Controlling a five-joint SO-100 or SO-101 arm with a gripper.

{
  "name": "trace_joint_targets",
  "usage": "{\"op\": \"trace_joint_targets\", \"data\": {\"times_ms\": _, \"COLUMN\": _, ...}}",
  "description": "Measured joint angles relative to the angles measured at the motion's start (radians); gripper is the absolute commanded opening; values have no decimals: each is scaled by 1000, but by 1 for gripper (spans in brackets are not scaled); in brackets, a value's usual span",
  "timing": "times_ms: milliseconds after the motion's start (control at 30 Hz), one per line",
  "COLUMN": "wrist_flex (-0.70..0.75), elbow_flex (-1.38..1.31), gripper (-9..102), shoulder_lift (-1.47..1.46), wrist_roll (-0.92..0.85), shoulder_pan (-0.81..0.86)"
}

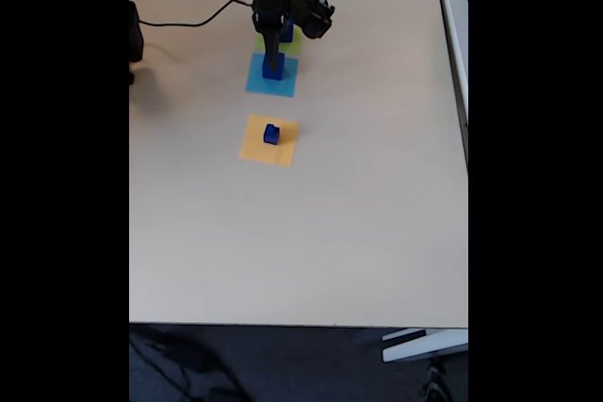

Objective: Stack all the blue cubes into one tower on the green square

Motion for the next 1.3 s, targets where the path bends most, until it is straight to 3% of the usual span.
{"op": "trace_joint_targets", "data": {"times_ms": 1300, "wrist_flex": 21, "elbow_flex": -77, "gripper": 33, "shoulder_lift": -158, "wrist_roll": 6, "shoulder_pan": -21}}
